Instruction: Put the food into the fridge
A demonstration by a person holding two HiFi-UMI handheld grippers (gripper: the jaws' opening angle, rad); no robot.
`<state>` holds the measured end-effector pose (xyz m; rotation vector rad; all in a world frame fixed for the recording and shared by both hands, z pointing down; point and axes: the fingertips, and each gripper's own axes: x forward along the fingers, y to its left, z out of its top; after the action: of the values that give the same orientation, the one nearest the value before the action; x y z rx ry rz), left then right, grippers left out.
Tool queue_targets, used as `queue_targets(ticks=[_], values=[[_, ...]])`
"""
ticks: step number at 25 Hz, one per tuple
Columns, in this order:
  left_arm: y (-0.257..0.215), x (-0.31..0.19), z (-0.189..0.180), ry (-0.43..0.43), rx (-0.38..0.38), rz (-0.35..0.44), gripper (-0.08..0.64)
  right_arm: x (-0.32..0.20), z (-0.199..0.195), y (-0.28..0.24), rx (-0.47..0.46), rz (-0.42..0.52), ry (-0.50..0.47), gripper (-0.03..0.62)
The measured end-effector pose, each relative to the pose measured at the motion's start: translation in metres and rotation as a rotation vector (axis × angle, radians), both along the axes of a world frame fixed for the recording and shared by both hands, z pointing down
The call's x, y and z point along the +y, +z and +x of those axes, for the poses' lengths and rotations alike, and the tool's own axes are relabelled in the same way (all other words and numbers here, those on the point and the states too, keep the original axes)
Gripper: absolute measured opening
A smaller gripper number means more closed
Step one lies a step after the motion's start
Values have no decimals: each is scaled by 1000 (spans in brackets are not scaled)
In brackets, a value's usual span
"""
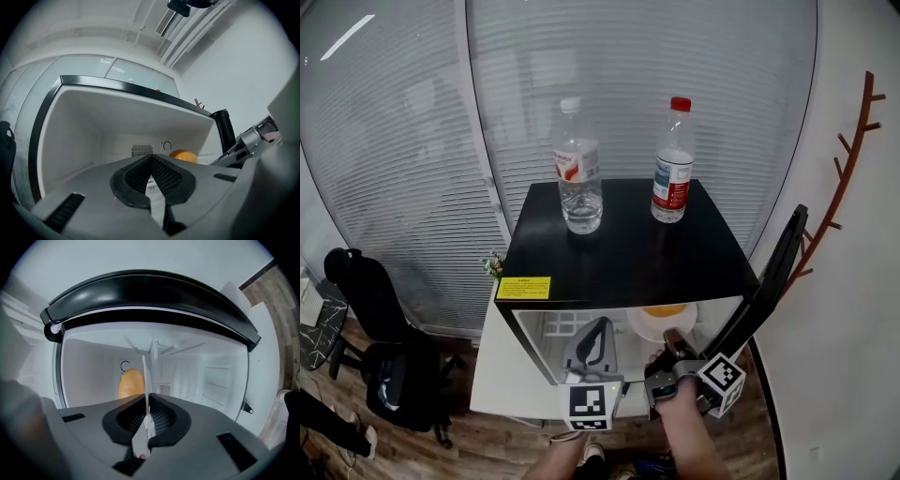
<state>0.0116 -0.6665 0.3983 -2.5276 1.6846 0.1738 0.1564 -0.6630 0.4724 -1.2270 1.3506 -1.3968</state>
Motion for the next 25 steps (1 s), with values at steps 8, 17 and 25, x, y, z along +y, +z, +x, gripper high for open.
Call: queue_targets(ticks=[8, 17, 25], values=[[2, -11, 2, 26, 6, -1, 26, -11, -2, 3, 0, -10, 18, 37], [6, -15, 11, 48, 8, -11, 26, -11, -3, -2, -15, 34, 20, 37], [4, -10, 9, 35, -4, -13, 26, -10, -2, -4, -9, 44, 18, 80]])
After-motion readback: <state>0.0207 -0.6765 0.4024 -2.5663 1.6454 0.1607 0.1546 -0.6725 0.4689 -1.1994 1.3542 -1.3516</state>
